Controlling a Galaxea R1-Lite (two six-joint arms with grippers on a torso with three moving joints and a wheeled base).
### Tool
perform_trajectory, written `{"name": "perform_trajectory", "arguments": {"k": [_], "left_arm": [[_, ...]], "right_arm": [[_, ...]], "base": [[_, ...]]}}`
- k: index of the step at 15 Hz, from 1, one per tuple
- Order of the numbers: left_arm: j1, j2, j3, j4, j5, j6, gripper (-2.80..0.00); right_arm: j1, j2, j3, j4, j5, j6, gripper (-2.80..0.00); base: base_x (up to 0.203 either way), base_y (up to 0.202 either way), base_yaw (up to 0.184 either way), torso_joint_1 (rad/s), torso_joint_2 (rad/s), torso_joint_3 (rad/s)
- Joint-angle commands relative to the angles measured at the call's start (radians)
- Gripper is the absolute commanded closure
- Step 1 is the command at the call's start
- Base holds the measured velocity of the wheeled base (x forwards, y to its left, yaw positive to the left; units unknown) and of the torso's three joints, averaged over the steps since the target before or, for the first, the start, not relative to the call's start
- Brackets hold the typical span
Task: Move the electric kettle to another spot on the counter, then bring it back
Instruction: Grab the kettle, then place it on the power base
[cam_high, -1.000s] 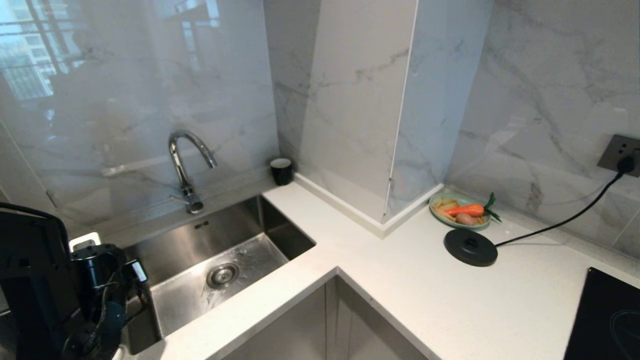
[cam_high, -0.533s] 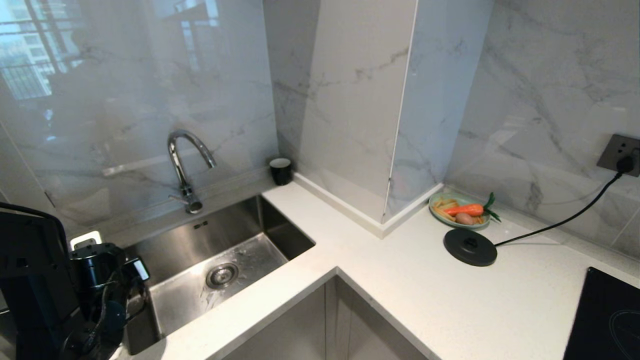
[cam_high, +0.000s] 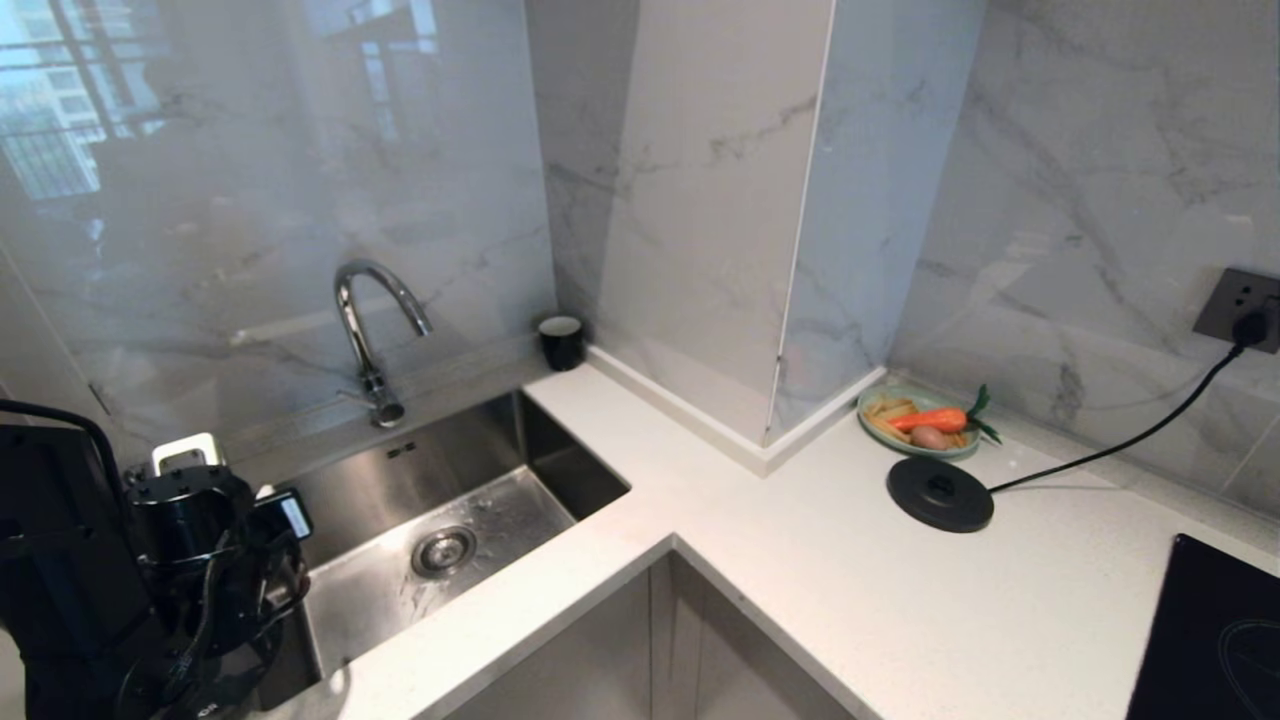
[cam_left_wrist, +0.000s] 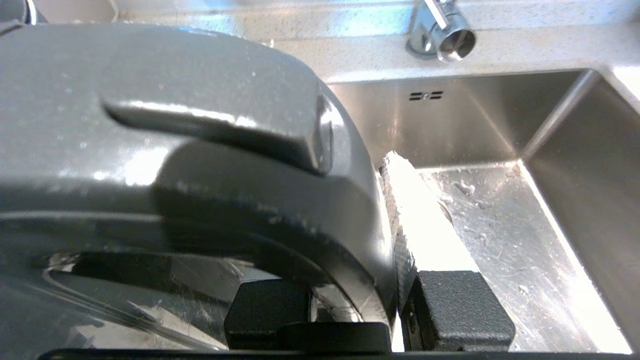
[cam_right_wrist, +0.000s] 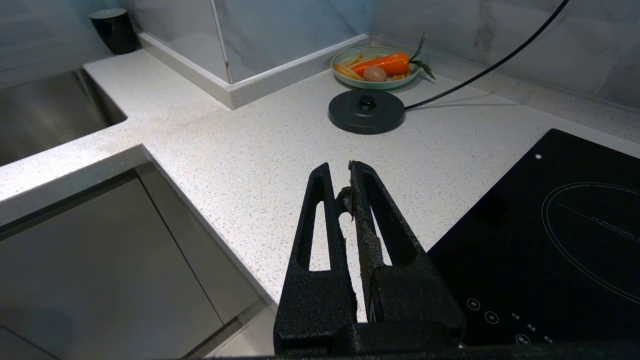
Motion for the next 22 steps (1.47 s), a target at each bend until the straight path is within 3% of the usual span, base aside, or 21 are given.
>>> {"name": "perform_trajectory", "arguments": {"k": [1,5,12,17,22], "left_arm": [[-0.016,-0.023,0.0,-0.01,0.003,0.013,0.0],[-0.095,-0.072,-0.001,-0.01,-0.009,0.063,0.0],[-0.203,-0.183,-0.042,0.084,-0.02,0.065,0.0],[-0.274,-0.205,0.001,0.086,-0.02,0.063,0.0],[-0.28,-0.222,0.016,0.083,-0.02,0.062,0.0]], "right_arm": [[0.0,0.001,0.0,0.0,0.0,0.0,0.0],[0.0,0.001,0.0,0.0,0.0,0.0,0.0],[0.0,0.001,0.0,0.0,0.0,0.001,0.0],[0.0,0.0,0.0,0.0,0.0,0.0,0.0],[0.0,0.001,0.0,0.0,0.0,0.0,0.0]], "base": [[0.0,0.0,0.0,0.0,0.0,0.0],[0.0,0.0,0.0,0.0,0.0,0.0],[0.0,0.0,0.0,0.0,0.0,0.0],[0.0,0.0,0.0,0.0,0.0,0.0],[0.0,0.0,0.0,0.0,0.0,0.0]]}}
